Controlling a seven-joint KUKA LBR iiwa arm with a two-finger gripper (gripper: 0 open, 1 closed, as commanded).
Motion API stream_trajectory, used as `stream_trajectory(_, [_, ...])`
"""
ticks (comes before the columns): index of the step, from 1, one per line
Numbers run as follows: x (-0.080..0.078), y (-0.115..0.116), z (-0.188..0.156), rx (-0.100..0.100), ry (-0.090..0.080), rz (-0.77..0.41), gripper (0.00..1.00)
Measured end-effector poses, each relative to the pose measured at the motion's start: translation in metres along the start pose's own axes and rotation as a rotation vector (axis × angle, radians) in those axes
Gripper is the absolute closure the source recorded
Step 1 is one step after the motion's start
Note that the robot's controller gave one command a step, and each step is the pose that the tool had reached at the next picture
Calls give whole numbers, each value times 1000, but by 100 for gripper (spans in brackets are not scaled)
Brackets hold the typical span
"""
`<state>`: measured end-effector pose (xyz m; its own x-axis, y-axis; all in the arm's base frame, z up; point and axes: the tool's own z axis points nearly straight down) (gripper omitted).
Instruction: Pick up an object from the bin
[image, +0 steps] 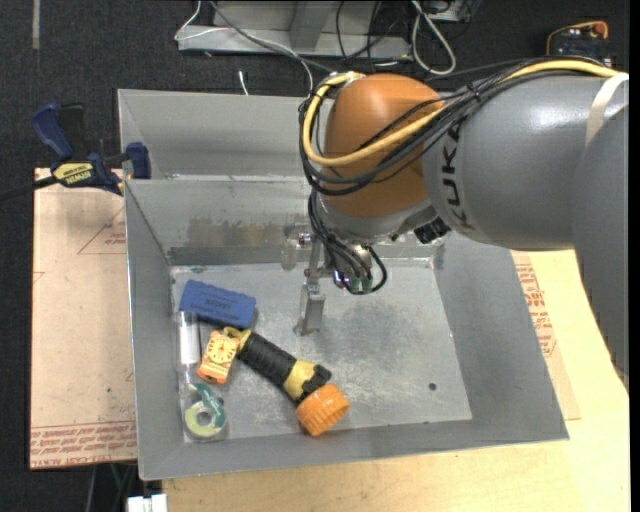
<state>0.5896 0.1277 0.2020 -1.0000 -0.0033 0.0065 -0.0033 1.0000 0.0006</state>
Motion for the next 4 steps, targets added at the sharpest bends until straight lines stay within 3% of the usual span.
stream_trajectory(1, [-2,-1,-5,-1,-8,4,0])
stream_trajectory(2, [-2,65,103,-3,-7,191,0])
stream_trajectory(3, [36,45,86,-4,-18,248,0])
stream_trajectory(4, [10,126,102,-7,-9,302,0])
